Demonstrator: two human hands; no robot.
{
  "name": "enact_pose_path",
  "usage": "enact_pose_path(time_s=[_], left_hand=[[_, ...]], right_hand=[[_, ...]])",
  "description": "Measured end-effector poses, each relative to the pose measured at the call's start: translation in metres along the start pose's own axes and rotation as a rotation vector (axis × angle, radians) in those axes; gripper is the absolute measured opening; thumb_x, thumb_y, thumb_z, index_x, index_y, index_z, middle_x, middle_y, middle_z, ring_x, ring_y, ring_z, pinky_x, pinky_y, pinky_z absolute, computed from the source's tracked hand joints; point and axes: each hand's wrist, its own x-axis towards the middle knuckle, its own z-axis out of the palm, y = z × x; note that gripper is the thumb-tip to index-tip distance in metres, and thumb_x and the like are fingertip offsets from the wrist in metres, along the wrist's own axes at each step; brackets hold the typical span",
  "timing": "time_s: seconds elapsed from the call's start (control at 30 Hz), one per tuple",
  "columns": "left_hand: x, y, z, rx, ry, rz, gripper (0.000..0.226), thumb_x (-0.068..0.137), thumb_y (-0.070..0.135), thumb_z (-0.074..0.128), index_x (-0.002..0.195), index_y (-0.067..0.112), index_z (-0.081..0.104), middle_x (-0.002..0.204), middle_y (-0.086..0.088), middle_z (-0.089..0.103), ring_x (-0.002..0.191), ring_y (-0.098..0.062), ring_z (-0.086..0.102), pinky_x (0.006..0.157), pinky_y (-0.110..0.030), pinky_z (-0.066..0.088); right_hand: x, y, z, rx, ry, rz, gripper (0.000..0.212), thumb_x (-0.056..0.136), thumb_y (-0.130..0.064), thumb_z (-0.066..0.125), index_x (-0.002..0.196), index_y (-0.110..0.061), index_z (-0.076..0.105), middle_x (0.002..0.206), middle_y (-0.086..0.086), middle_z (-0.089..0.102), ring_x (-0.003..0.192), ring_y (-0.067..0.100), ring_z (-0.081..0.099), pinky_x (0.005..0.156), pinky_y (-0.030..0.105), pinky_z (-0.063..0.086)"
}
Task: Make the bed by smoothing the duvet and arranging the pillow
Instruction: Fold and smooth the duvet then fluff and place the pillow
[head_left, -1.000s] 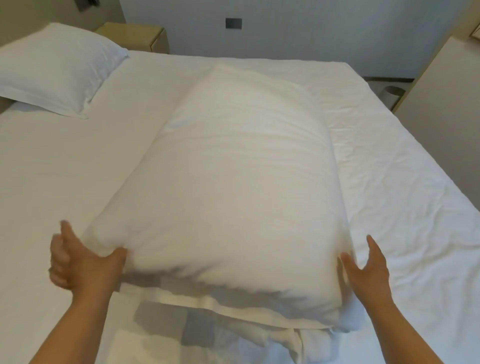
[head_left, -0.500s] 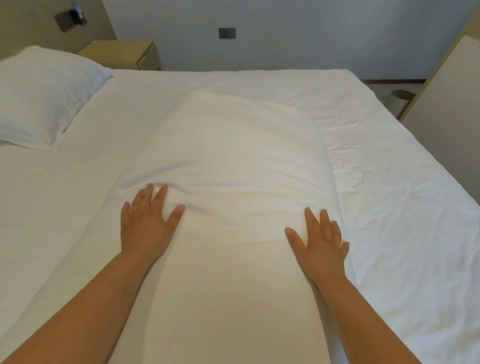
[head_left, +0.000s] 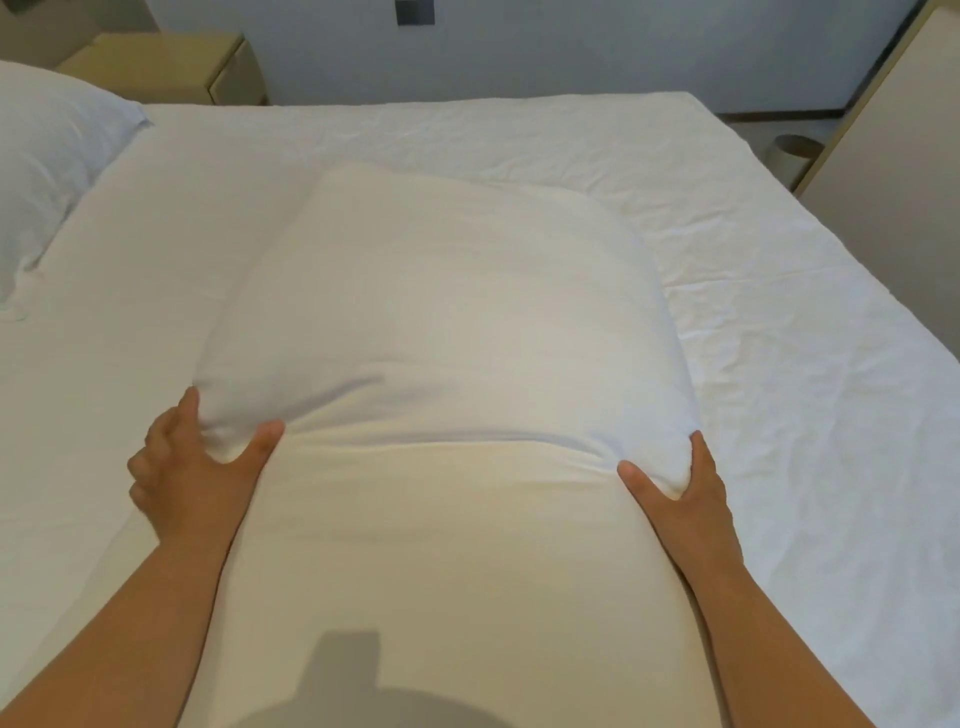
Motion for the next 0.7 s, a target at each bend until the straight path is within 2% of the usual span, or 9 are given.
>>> enact_pose_path(time_s=[0.07,0.13,0.27,0.43,0.57,0.63,0.7], left_hand=[[0.012,-0.010,-0.001,-0.070,-0.026,-0.072,0.084,0.072,0.058,0.059,0.141,0.019,0.033,0.145,-0.017,0.033,0.131,-0.040,0.025,0.107,-0.053,0.023],[0.025,-0.024,-0.001,-0.157,-0.048,-0.220,0.082,0.074,0.062,0.052,0.141,0.017,0.035,0.145,-0.018,0.033,0.132,-0.040,0.024,0.108,-0.054,0.023],[0.043,-0.048,0.021,-0.245,-0.323,-0.379,0.093,0.078,0.059,0.058,0.147,0.015,0.014,0.151,-0.017,0.025,0.136,-0.039,0.026,0.112,-0.051,0.023],[0.048,-0.058,0.039,-0.282,-0.470,-0.388,0.089,0.079,0.054,0.059,0.147,0.015,0.016,0.148,-0.015,0.033,0.132,-0.037,0.035,0.109,-0.046,0.031],[0.058,-0.068,0.044,-0.336,-0.638,-0.323,0.071,0.082,0.049,0.057,0.139,0.014,0.036,0.139,-0.010,0.047,0.123,-0.029,0.047,0.093,-0.033,0.038],[0.061,-0.070,0.047,-0.349,-0.671,-0.310,0.061,0.087,0.041,0.054,0.138,0.012,0.038,0.138,-0.011,0.048,0.124,-0.028,0.046,0.089,-0.029,0.034],[0.062,-0.072,0.050,-0.361,-0.677,-0.318,0.062,0.087,0.041,0.055,0.138,0.011,0.038,0.139,-0.011,0.047,0.124,-0.029,0.046,0.089,-0.029,0.035]], right_hand=[[0.003,0.000,0.002,0.027,0.013,0.031,0.092,0.075,-0.052,0.064,0.146,-0.034,0.008,0.154,-0.003,0.020,0.139,0.025,0.029,0.110,0.047,0.029],[0.004,0.000,0.006,0.056,0.026,0.055,0.095,0.074,-0.050,0.066,0.146,-0.034,0.007,0.155,-0.002,0.020,0.139,0.025,0.028,0.111,0.047,0.028],[0.004,-0.005,0.020,0.044,0.021,0.086,0.101,0.070,-0.057,0.067,0.146,-0.035,0.004,0.153,0.001,0.024,0.138,0.025,0.030,0.110,0.048,0.029],[-0.002,-0.012,0.028,0.015,0.036,0.092,0.110,0.052,-0.060,0.055,0.147,-0.033,0.005,0.152,0.004,0.027,0.137,0.026,0.032,0.107,0.048,0.030],[-0.002,-0.012,0.033,0.016,0.046,0.086,0.122,0.040,-0.065,0.054,0.147,-0.030,0.006,0.152,0.005,0.026,0.136,0.029,0.032,0.107,0.047,0.029],[-0.001,-0.013,0.038,0.009,0.074,0.099,0.120,0.043,-0.062,0.055,0.147,-0.030,0.006,0.151,0.005,0.026,0.136,0.030,0.032,0.108,0.047,0.029],[0.000,-0.014,0.043,0.006,0.104,0.116,0.113,0.049,-0.057,0.055,0.147,-0.029,0.005,0.150,0.007,0.028,0.135,0.031,0.033,0.109,0.048,0.029]])
